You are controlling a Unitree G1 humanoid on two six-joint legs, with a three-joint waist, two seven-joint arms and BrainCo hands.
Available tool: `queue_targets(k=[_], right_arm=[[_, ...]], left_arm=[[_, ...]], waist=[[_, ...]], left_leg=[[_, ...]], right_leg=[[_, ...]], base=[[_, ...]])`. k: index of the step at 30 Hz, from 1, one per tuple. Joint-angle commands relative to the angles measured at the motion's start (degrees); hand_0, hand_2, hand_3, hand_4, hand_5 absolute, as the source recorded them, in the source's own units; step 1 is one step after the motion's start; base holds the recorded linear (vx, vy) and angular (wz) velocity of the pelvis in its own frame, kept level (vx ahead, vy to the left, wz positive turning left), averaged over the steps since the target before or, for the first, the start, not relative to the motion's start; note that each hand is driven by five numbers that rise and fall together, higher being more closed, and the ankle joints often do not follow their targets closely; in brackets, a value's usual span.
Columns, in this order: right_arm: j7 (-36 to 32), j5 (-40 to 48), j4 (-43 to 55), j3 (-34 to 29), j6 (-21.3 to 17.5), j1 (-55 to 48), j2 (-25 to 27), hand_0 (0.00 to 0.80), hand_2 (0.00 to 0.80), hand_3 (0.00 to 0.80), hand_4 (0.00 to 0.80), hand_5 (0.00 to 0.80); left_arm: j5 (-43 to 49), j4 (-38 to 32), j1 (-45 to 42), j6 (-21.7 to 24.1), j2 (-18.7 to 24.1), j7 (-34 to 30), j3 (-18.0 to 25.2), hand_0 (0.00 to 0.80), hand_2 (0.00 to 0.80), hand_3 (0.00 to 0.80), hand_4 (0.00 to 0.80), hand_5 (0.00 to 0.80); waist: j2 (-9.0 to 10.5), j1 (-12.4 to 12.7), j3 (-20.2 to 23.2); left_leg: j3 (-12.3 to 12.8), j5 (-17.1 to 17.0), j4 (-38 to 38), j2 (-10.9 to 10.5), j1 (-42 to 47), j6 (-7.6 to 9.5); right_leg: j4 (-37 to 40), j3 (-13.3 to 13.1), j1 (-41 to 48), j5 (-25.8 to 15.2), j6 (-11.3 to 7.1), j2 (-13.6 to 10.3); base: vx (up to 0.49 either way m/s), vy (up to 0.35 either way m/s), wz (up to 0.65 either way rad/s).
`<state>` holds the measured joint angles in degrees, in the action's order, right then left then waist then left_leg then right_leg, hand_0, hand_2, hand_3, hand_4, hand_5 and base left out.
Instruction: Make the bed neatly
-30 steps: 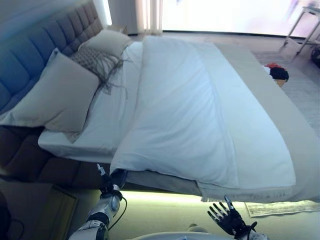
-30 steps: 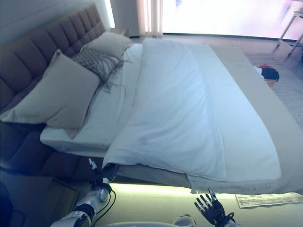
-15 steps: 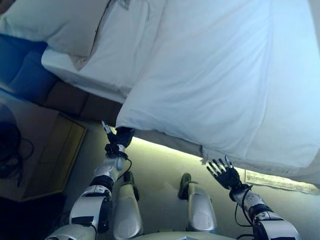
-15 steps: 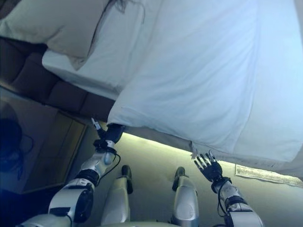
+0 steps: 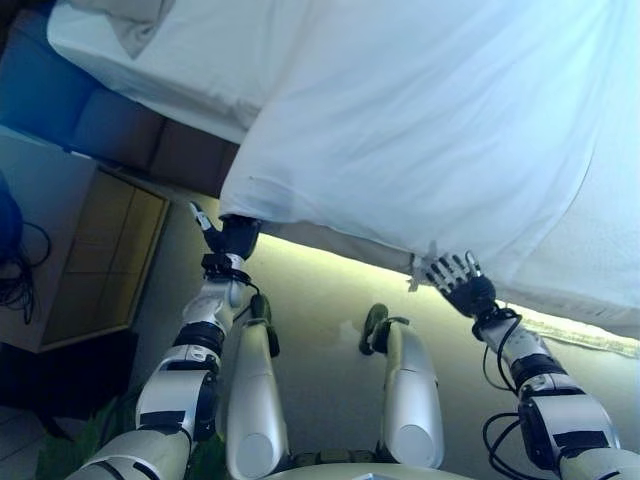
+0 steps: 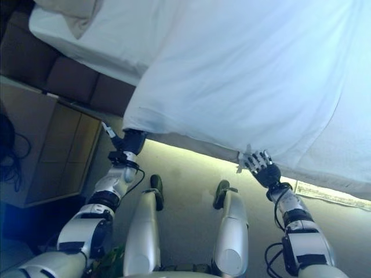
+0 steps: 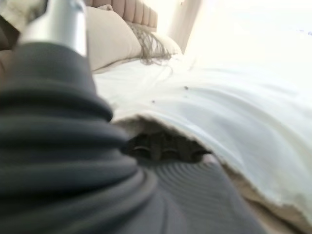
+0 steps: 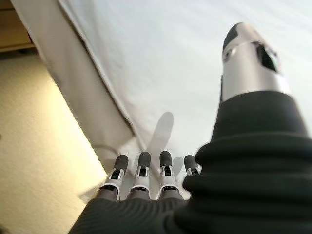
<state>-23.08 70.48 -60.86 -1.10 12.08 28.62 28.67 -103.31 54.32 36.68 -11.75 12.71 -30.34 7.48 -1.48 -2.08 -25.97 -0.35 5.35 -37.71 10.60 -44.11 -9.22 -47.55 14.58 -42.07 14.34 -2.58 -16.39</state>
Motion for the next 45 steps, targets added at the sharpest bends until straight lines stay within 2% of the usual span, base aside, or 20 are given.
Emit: queue_targets(k=[1, 5, 11, 23, 37, 45], right_arm=[[-1.17, 1.88, -0.15, -0.81, 0.58, -2.21, 0.68, 0.0, 0.0, 0.0, 0.0, 0.0], [-1.89, 1.88, 0.35, -1.31, 0.99, -2.57, 1.5, 0.0, 0.0, 0.0, 0.0, 0.0], [-1.53, 2.19, 2.98, -1.74, 0.29, -3.7, 0.95, 0.0, 0.0, 0.0, 0.0, 0.0], [-0.34, 1.21, 4.96, -1.67, 0.81, -3.99, -0.02, 0.0, 0.0, 0.0, 0.0, 0.0], [0.45, 1.66, 6.83, -1.94, 0.33, -3.84, -2.0, 0.0, 0.0, 0.0, 0.0, 0.0], [0.87, 2.28, 8.35, -2.46, -0.34, -6.47, -4.87, 0.0, 0.0, 0.0, 0.0, 0.0]], left_arm=[[-9.69, 1.31, -5.9, 11.6, 13.57, -1.07, 11.37, 0.0, 0.0, 0.0, 0.0, 0.0], [-9.69, 0.87, -6.91, 11.76, 13.73, 0.45, 11.67, 0.0, 0.0, 0.0, 0.0, 0.0], [-9.69, 0.11, -9.57, 11.46, 12.84, 1.74, 11.8, 0.0, 0.0, 0.0, 0.0, 0.0], [-9.69, -0.76, -11.42, 12.22, 11.19, 3.56, 11.95, 0.0, 0.0, 0.0, 0.0, 0.0], [-9.69, 3.58, -16.69, 5.81, 8.06, 4.58, 9.96, 0.0, 0.0, 0.0, 0.0, 0.0], [-8.48, 5.69, -21.6, 4.37, 5.96, 4.91, 8.4, 0.0, 0.0, 0.0, 0.0, 0.0]], waist=[[2.49, 3.85, 1.83], [2.82, 3.78, 1.87], [3.05, 4.09, 2.1], [3.47, 4.7, 2.4], [3.81, 6.08, 2.5], [3.97, 6.23, 3.07]], left_leg=[[4.17, 4.71, 0.21, -4.11, 0.06, 6.18], [3.48, 5.48, -2.95, -3.42, -3.15, 6.11], [2.82, 5.83, -5.28, -3.55, -5.65, 5.99], [2.16, 5.74, -7.56, -3.18, -8.4, 5.8], [1.93, 6.4, -9.11, -3.22, -8.68, 6.08], [2.45, 6.31, -6.93, -2.78, -3.89, 5.8]], right_leg=[[-5.37, -5.35, -4.01, 2.4, 0.21, 2.94], [-7.7, -5.81, -6.73, 3.02, 0.72, 3.15], [-9.14, -5.85, -8.64, 3.08, 0.85, 3.08], [-11.23, -5.75, -10.6, 3.16, 0.85, 2.46], [-12.86, -4.88, -10.52, 3.5, 0.71, 2.12], [-9.16, -3.97, -5.72, 2.43, 0.02, 2.36]], base=[[0.0, 0.0, 0.0], [-0.004, -0.008, 0.0], [-0.005, -0.006, -0.02], [-0.012, -0.005, 0.01], [-0.025, -0.029, 0.02], [0.035, -0.06, 0.14]])
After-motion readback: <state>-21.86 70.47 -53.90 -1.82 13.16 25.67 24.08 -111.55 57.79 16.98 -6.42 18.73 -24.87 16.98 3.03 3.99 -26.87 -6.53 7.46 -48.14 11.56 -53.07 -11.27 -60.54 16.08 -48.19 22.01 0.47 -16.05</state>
